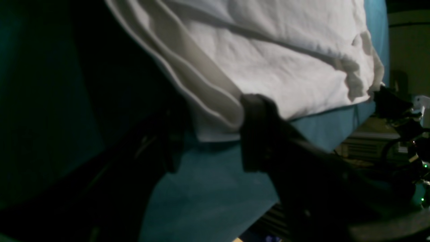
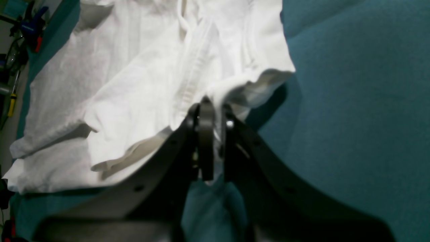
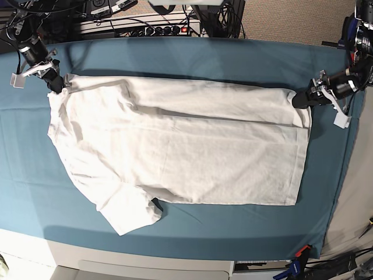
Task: Fold the T-shirt properly
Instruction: 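Grasp the folded edge near the hem with the left gripper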
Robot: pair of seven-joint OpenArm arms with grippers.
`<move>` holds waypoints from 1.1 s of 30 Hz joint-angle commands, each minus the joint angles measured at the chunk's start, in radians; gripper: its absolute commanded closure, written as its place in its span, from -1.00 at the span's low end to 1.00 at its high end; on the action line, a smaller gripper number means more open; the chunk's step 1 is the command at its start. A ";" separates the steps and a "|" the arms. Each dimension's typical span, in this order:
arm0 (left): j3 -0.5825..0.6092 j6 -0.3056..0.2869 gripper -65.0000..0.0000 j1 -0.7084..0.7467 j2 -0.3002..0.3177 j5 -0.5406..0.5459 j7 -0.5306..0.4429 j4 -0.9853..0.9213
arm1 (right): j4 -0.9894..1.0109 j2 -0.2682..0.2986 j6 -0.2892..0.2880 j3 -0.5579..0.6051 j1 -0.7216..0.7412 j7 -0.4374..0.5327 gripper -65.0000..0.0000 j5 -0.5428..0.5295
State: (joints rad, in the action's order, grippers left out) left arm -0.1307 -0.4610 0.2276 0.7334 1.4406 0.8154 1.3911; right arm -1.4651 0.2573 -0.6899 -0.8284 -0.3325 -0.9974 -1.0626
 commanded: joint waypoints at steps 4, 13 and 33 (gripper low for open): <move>-0.008 -0.011 0.16 -0.011 0.024 0.019 -0.011 0.010 | -0.014 0.023 -0.008 -0.010 0.000 0.023 1.00 -0.018; -0.008 -0.035 0.16 -0.012 0.024 0.043 -0.006 0.010 | -0.014 0.023 -0.008 -0.010 0.000 0.023 1.00 -0.018; -0.009 -0.061 0.16 -0.069 0.024 0.043 0.009 0.011 | -0.014 0.023 -0.008 -0.010 0.000 0.023 1.00 -0.017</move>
State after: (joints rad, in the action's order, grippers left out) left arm -0.1310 -0.5098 0.1692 0.7341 1.4601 0.8383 1.3907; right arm -1.4651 0.2573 -0.6899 -0.8284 -0.3325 -0.9974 -1.0626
